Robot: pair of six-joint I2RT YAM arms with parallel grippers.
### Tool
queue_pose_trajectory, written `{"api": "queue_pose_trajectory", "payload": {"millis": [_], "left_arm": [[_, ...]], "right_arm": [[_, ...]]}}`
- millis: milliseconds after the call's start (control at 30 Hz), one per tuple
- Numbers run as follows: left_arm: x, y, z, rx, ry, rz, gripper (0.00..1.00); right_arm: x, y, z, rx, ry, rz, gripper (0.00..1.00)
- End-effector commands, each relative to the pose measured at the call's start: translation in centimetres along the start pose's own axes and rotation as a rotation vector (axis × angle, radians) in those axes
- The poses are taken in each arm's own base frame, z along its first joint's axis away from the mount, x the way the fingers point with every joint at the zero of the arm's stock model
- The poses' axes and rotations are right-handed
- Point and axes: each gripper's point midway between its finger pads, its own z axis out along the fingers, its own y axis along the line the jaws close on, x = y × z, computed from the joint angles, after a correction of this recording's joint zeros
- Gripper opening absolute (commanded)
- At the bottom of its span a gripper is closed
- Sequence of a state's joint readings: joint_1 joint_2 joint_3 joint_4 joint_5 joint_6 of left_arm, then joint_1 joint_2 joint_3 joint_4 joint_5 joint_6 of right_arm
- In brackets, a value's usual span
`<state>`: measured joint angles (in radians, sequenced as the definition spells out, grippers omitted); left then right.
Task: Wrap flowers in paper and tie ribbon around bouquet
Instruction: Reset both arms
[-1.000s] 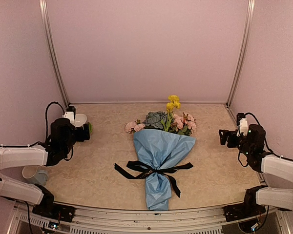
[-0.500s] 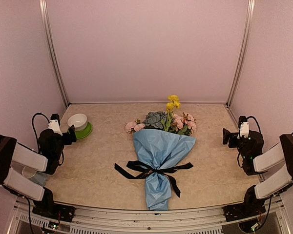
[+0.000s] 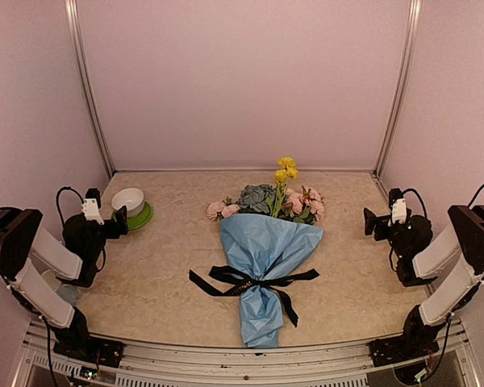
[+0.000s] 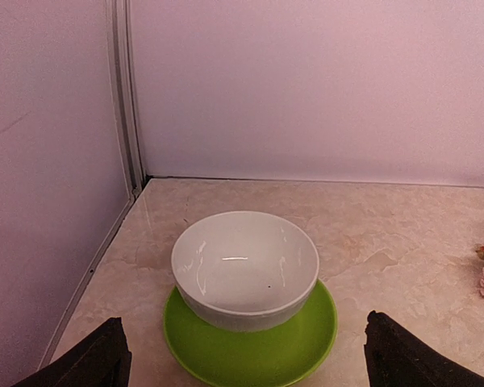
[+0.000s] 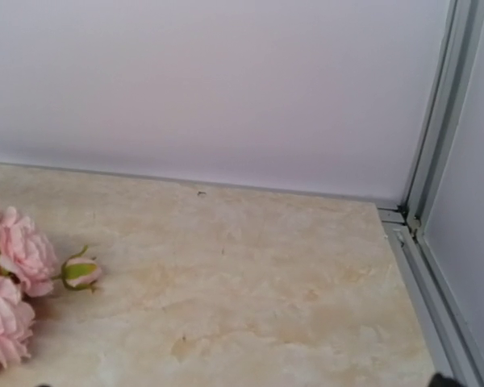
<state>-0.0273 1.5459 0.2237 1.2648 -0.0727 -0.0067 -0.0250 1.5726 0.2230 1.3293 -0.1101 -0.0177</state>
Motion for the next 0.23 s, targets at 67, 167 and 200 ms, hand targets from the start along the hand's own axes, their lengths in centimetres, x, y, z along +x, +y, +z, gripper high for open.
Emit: {"api": "queue_pose_trajectory", "payload": {"millis": [67, 167, 200], "left_arm": [[-1.14, -0.17, 0.49, 0.021, -0.038, -0.007, 0.99], [-1.11, -0.17, 0.49, 0.02, -0.036, -0.007, 0.99], [-1.1, -0.16, 0.49, 0.02, -0.036, -0.007, 0.99]], "right_arm": [[0.15, -0.07, 0.3, -0.004, 0.01, -0.016, 1.0], [0.16, -0.06, 0.31, -0.004, 0.009, -0.016, 1.0], [0.13, -0.03, 0.28, -0.005, 0.007, -0.017, 1.0]]}}
